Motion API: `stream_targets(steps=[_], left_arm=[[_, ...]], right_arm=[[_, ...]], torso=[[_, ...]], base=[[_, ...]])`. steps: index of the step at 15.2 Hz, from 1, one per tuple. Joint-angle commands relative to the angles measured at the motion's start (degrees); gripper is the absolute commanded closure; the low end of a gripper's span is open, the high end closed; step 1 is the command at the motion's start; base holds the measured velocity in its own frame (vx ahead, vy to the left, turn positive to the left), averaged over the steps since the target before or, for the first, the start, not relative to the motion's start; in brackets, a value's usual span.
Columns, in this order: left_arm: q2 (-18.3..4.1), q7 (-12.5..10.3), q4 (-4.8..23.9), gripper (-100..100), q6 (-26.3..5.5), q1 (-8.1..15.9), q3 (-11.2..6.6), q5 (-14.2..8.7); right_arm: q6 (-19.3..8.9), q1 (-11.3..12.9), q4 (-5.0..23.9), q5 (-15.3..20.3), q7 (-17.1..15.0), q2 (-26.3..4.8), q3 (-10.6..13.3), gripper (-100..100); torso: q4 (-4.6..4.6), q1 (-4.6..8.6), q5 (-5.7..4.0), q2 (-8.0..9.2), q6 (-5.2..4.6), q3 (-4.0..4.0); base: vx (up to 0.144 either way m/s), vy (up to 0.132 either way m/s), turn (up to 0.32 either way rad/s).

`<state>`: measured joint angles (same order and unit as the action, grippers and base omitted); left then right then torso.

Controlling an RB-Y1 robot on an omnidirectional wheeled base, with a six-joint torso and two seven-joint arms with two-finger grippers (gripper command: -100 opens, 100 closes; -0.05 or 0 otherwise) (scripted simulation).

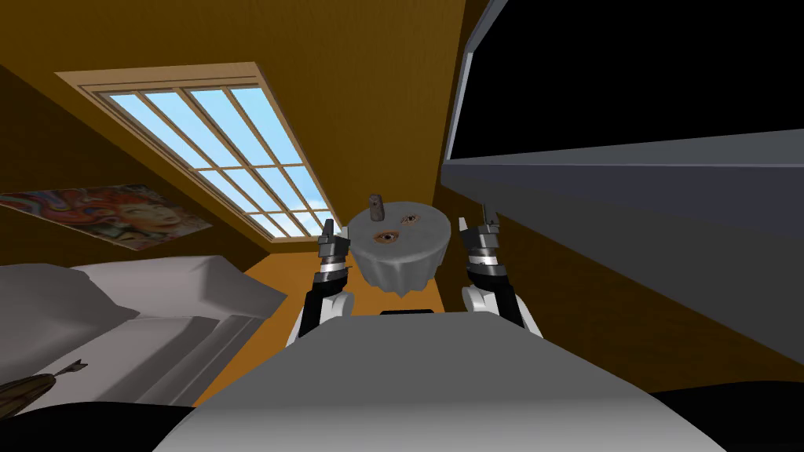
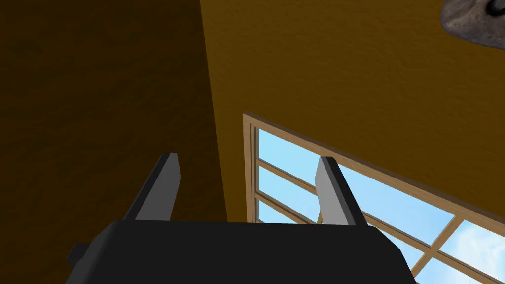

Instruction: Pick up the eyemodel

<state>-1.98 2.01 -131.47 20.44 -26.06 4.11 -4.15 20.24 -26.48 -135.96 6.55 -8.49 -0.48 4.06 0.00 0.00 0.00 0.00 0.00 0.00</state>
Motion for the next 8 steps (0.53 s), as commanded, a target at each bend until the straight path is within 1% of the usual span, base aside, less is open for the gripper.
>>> stream_targets(steps=[1,2,3,5,6,7,8], left_arm=[[-2.33,-0.51,0.36,-100,-1.86,0.88,-0.05,-0.3],[-3.33,-0.86,0.6,-100,-3.09,1.47,-0.08,-0.5],[-3.33,-0.86,0.6,-100,-3.09,1.47,-0.08,-0.5],[-5.3,-1.77,1.24,-100,-5.99,3.04,-0.17,-1.03],[-5.3,-1.77,1.24,-100,-6.41,3.04,-0.17,-1.03],[-6.26,-2.33,1.64,-100,-7.9,4.01,-0.22,-1.36],[-6.26,-2.33,1.64,-100,-8.45,4.01,-0.22,-1.36]], right_arm=[[0.0,0.0,0.0,0.0,0.0,0.0,0.0,0],[0.0,0.0,0.0,0.0,0.0,0.0,0.0,0],[0.0,0.0,0.0,0.0,0.0,0.0,0.0,0],[0.0,0.0,0.0,0.0,0.0,0.0,0.0,0],[0.0,0.0,0.0,0.0,0.0,0.0,0.0,0],[0.0,0.0,0.0,0.0,0.0,0.0,0.0,0],[0.0,0.0,0.0,0.0,0.0,0.0,0.0,0]], torso=[[0.0,0.0,0.0,0.0,0.0,0.0],[0.0,0.0,0.0,0.0,-0.01,0.0],[0.0,0.02,0.0,0.01,-0.01,0.0],[0.0,0.03,-0.01,0.02,-0.01,-0.01],[0.0,0.04,-0.01,0.03,-0.01,-0.01],[-0.01,0.04,-0.01,0.03,-0.01,-0.02],[-0.01,0.04,-0.01,0.02,-0.01,-0.01]], base=[[-0.004,-0.005,-0.013],[-0.008,-0.011,-0.028],[-0.009,-0.01,-0.021],[-0.011,-0.013,-0.021],[-0.01,-0.013,-0.018],[-0.011,-0.012,-0.021],[-0.009,-0.012,-0.021]])
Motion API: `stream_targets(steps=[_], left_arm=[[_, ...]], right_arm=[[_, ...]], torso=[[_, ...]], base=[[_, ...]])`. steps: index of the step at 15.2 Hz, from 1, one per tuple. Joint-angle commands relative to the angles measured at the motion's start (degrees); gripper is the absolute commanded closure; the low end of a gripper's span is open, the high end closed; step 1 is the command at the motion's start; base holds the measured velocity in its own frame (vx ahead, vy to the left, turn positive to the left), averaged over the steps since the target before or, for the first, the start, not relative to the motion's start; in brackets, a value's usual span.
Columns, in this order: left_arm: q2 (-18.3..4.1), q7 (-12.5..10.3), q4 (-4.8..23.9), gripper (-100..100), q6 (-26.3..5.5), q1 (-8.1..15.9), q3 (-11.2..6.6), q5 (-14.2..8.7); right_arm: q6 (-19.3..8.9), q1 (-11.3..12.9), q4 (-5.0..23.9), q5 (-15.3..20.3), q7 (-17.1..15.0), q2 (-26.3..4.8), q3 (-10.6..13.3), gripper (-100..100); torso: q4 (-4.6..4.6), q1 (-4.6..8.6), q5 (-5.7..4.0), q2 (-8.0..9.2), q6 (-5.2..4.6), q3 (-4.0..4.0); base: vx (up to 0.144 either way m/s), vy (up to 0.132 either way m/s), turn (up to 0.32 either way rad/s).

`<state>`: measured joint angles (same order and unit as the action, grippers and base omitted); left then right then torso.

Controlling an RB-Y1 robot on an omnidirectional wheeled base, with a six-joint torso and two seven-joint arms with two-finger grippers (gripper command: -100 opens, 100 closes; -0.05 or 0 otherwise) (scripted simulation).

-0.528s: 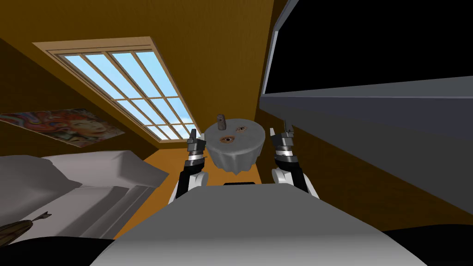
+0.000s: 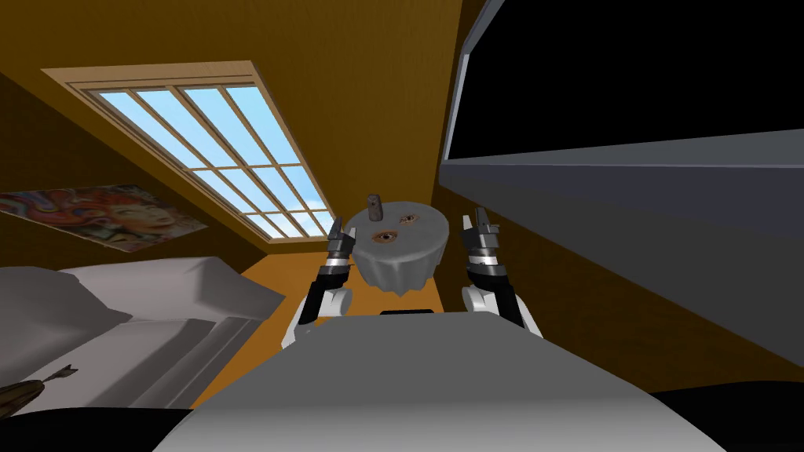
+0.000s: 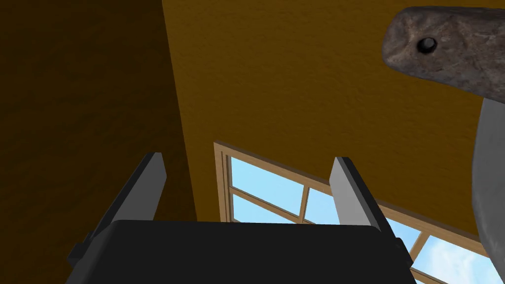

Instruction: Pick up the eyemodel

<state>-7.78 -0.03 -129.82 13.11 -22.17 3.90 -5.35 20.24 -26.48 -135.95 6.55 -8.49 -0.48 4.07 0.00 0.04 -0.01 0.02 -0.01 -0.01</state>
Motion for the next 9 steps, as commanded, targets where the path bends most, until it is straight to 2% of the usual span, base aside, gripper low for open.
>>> stream_targets(steps=[1,4,5,7,8,9], left_arm=[[-1.4,-0.92,0.43,-100,-2.86,1.2,-0.07,-0.52],[-2.33,-1.61,0.91,-100,-5.89,2.39,-0.14,-0.92],[-3.24,-2.35,1.43,-100,-7.37,3.67,-0.21,-1.36],[-3.24,-2.35,1.43,-100,-8.6,3.67,-0.21,-1.36],[-4.14,-3.15,1.99,-100,-10.42,5.05,-0.29,-1.82],[-4.14,-3.15,1.99,-100,-11.49,5.05,-0.29,-1.82]], right_arm=[[0.0,0.0,0.0,0.0,0.0,0.0,0.0,0],[0.0,0.0,0.0,0.0,0.0,0.0,0.0,0],[0.0,0.0,0.0,0.0,0.0,0.0,0.0,0],[0.0,0.0,0.0,0.0,0.0,0.0,0.0,0],[0.0,0.0,0.0,0.0,0.0,0.0,0.0,0],[0.0,0.0,0.0,0.0,0.0,0.0,0.0,0]], torso=[[0.0,0.0,0.0,0.0,0.0,0.0],[0.0,0.0,0.0,0.0,0.0,0.0],[0.0,0.01,0.0,0.0,0.0,0.0],[0.0,0.02,0.0,0.01,0.0,0.0],[0.0,0.01,0.0,0.0,0.01,0.0],[0.0,0.01,0.0,0.0,0.0,0.0]], base=[[-0.009,-0.013,-0.026],[-0.01,-0.014,-0.022],[-0.012,-0.016,-0.024],[-0.009,-0.013,-0.018],[-0.009,-0.013,-0.018],[-0.01,-0.012,-0.024]])
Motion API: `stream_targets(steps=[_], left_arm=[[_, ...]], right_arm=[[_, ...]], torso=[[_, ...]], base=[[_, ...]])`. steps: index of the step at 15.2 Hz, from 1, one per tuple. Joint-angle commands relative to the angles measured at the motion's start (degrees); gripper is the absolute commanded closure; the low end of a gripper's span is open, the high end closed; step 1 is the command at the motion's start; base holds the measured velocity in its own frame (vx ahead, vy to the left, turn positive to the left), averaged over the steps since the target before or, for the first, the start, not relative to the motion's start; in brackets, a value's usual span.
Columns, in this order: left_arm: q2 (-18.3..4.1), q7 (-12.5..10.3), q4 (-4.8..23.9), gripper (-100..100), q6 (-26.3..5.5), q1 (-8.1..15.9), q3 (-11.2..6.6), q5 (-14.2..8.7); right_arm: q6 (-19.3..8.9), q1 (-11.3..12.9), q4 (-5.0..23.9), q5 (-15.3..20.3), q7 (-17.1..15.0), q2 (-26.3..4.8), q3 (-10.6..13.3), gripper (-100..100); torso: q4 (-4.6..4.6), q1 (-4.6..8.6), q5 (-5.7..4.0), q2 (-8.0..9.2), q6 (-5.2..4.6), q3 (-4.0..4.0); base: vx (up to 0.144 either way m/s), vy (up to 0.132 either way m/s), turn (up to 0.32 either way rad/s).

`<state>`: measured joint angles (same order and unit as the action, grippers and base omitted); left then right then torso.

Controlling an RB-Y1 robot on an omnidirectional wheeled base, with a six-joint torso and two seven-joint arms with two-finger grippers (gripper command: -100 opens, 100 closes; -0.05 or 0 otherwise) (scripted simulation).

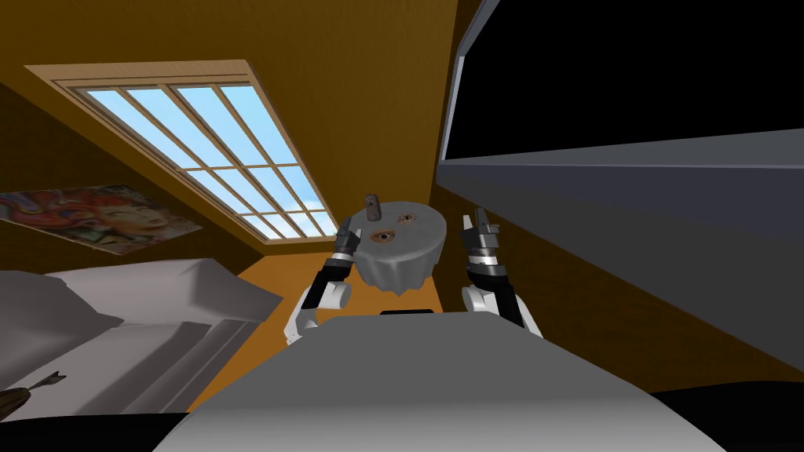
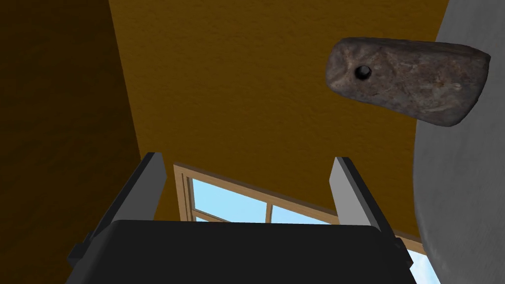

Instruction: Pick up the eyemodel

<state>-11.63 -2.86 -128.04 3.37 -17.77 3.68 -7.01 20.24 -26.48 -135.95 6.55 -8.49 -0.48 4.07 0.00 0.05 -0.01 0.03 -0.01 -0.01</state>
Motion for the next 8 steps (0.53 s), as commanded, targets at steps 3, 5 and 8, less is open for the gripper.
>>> stream_targets(steps=[3,5,8], left_arm=[[-1.16,-1.17,0.8,-100,-4.67,2.1,-0.15,-0.66],[-2.02,-2.06,1.43,-100,-6.8,3.63,-0.24,-1.18],[-2.86,-2.99,2.08,-100,-10.05,5.23,-0.33,-1.72]], right_arm=[[0.0,0.0,0.0,0.0,0.0,0.0,0.0,0],[0.0,0.0,0.0,0.0,0.0,0.0,0.0,0],[0.0,0.0,0.0,0.0,0.0,0.0,0.0,0]], torso=[[0.0,-0.01,0.0,-0.01,-0.01,0.0],[0.0,-0.01,0.0,-0.01,0.0,0.0],[0.0,0.0,0.0,-0.01,0.0,0.0]], base=[[-0.008,-0.01,-0.021],[-0.008,-0.012,-0.018],[-0.009,-0.013,-0.02]])
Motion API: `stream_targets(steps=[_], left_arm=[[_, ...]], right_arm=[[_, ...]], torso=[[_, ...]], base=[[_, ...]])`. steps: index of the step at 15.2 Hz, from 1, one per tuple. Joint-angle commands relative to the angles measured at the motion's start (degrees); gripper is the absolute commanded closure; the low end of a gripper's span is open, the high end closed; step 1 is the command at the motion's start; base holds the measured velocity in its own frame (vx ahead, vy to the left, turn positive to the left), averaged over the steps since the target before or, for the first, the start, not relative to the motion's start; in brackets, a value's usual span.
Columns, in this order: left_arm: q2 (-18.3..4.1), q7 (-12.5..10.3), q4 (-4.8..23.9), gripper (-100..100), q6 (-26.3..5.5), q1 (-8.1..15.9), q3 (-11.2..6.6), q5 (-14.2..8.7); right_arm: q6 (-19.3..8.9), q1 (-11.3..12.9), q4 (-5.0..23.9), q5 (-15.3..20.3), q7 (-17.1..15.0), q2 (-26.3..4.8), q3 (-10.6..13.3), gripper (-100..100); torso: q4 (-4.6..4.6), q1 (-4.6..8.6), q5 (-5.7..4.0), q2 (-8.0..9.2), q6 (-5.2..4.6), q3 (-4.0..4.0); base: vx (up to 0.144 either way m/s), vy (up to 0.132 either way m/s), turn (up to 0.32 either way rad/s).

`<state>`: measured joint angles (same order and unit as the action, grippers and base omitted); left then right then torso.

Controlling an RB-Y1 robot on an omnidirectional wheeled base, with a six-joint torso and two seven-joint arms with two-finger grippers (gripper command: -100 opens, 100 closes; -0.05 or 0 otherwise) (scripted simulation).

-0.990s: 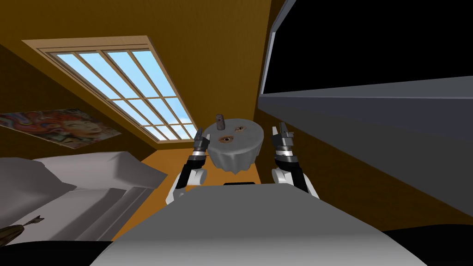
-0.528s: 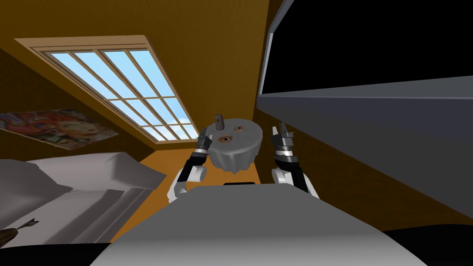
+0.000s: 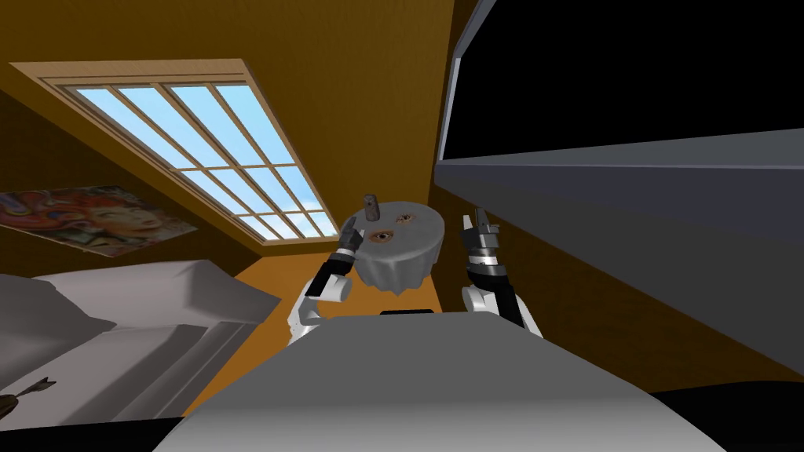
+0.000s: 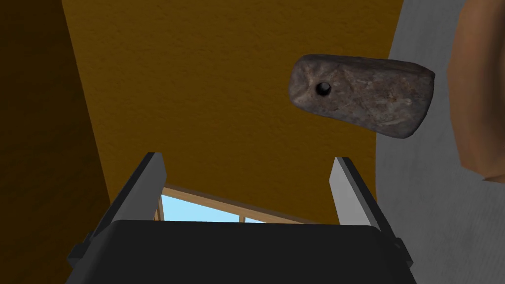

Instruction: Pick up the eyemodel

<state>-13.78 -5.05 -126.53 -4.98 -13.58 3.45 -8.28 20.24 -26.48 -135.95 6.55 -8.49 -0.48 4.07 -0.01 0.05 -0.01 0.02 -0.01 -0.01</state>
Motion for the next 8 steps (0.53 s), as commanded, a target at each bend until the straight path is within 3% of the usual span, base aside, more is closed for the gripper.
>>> stream_targets(steps=[1,2,3,5,6,8], left_arm=[[-0.71,-0.79,0.57,-100,-2.86,1.04,-0.1,-0.45],[-0.71,-0.79,0.57,-100,-3.05,1.04,-0.1,-0.45],[-1.53,-1.76,1.24,-100,-5.12,2.7,-0.19,-1.01],[-1.53,-1.76,1.24,-100,-6.54,2.7,-0.19,-1.01],[-2.33,-2.75,1.94,-100,-8.2,4.42,-0.29,-1.59],[-2.33,-2.75,1.94,-100,-10.14,4.42,-0.29,-1.59]], right_arm=[[0.0,0.0,0.0,0.0,0.0,0.0,0.0,0],[0.0,0.0,0.0,0.0,0.0,0.0,0.0,0],[0.0,0.0,0.0,0.0,0.0,0.0,0.0,0],[0.0,0.0,0.0,0.0,0.0,0.0,0.0,0],[0.0,0.0,0.0,0.0,0.0,0.0,0.0,0],[0.0,0.0,0.0,0.0,0.0,0.0,0.0,0]], torso=[[0.0,0.0,0.0,0.0,0.0,0.0],[0.0,0.0,0.0,0.0,0.0,0.0],[0.0,0.0,0.0,0.0,0.01,0.0],[0.0,0.02,0.0,0.0,0.0,0.0],[0.0,0.01,0.0,0.0,0.01,0.0],[0.0,0.02,0.0,0.0,0.0,0.0]], base=[[-0.012,-0.015,-0.028],[-0.007,-0.011,-0.012],[-0.008,-0.016,-0.029],[-0.008,-0.015,-0.021],[-0.008,-0.015,-0.026],[-0.009,-0.015,-0.021]])
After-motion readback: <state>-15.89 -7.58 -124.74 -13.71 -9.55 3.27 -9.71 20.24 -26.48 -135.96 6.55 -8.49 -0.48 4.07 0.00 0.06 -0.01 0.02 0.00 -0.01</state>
